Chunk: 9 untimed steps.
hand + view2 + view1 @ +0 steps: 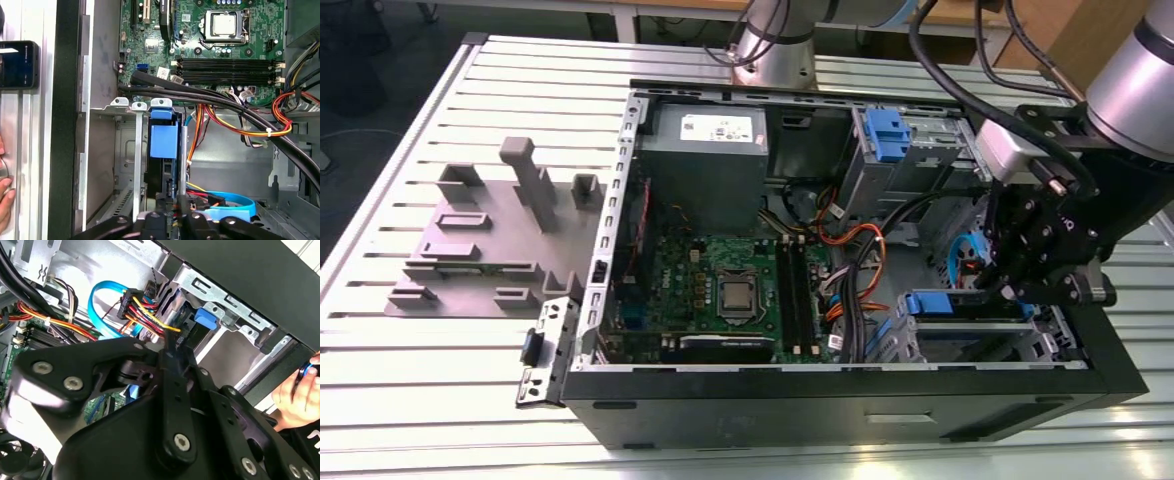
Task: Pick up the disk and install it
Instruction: 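Insert the first disk wire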
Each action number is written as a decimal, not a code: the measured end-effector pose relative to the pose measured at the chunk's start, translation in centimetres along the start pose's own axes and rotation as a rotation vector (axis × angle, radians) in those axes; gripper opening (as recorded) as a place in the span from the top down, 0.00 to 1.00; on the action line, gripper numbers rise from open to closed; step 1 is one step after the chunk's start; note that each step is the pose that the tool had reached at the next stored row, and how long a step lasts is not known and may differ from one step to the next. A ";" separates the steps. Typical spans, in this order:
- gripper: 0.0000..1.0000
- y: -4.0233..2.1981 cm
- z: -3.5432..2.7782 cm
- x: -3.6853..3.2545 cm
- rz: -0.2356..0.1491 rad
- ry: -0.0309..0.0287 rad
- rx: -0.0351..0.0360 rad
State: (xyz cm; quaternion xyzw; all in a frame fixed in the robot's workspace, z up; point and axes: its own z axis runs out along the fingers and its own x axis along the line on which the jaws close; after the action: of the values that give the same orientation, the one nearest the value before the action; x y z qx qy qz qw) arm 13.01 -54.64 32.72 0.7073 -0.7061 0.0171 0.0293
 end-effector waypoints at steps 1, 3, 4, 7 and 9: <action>0.76 0.00 -0.04 0.00 0.000 -0.0003 -0.0001; 0.70 0.01 -0.26 0.02 0.000 -0.0035 -0.0014; 0.70 0.01 -0.38 0.02 0.000 -0.0051 -0.0020; 0.70 0.01 -0.76 0.05 0.000 -0.0093 -0.0039; 0.70 0.01 -1.04 0.07 -0.001 -0.0106 -0.0052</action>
State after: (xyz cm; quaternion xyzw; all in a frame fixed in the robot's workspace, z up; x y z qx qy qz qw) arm 13.02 -54.64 33.77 0.7075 -0.7061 0.0115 0.0274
